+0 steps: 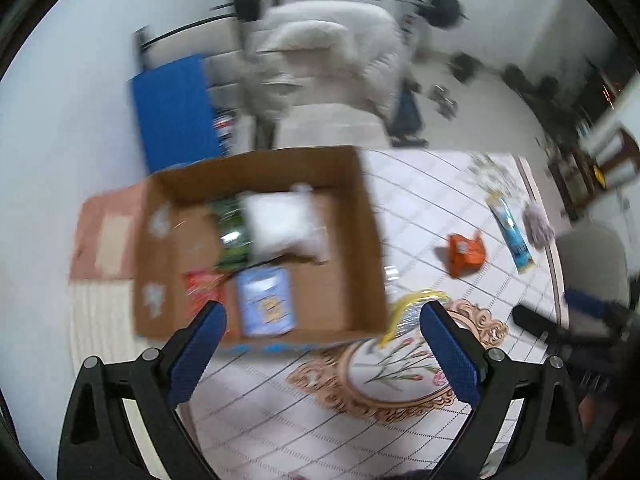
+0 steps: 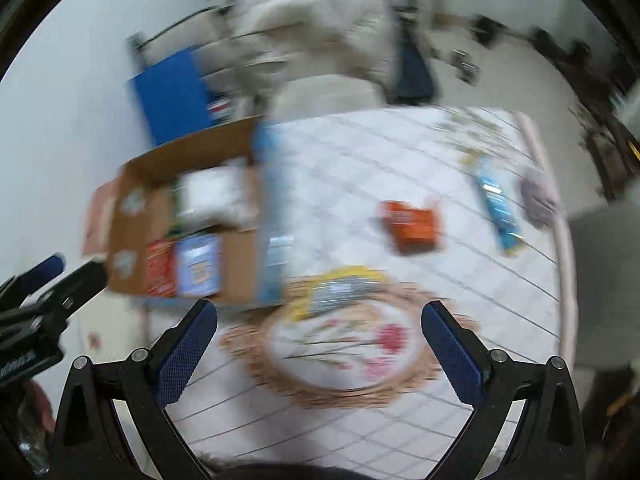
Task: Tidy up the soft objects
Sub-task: 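Grasp the yellow sponge with left tool while right tool grasps orange bag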
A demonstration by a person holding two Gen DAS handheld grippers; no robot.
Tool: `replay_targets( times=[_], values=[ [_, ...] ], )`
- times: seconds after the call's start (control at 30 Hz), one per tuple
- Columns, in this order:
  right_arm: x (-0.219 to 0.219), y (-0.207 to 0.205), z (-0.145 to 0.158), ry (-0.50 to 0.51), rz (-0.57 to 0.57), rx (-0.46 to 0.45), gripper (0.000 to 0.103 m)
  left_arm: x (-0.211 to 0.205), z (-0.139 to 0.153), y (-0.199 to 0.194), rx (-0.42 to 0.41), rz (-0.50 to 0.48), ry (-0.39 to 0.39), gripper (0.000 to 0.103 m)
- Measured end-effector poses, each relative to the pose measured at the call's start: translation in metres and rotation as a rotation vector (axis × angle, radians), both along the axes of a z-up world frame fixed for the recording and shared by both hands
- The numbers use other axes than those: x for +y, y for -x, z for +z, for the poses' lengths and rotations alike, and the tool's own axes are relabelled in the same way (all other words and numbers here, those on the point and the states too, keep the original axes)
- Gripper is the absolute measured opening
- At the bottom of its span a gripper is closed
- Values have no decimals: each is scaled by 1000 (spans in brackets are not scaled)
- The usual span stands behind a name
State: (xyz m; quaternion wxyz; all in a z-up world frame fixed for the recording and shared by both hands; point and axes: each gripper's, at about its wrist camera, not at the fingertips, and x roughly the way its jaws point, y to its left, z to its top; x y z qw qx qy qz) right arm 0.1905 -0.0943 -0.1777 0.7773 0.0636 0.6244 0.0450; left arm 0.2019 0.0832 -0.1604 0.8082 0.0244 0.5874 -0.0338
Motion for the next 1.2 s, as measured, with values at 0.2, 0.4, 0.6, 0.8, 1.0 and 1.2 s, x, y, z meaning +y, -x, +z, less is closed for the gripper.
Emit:
replay_targets(
  times=[0.2, 0.4, 0.6, 0.8, 1.0, 1.2],
  values=[
    [-117, -23, -58, 42, -124, 134, 103, -127, -91, -33, 179, -455, -185, 99],
    [-133, -65, -102, 27, 86, 220, 103, -183, -194, -28, 406, -679, -350, 99],
    [-114, -126, -142, 29, 199, 313, 103, -191, -240, -23, 481, -601, -360, 84],
    [-96, -154, -186, -57, 159, 435, 103, -174, -268, -24, 547, -441, -324, 46],
    [-81, -153, -219, -66, 118, 500, 99, -159, -263, -24, 512, -285, -225, 42],
    [-79, -144, -238, -21, 84, 527, 65, -135, -244, -25, 487, -216, -154, 41]
  ],
)
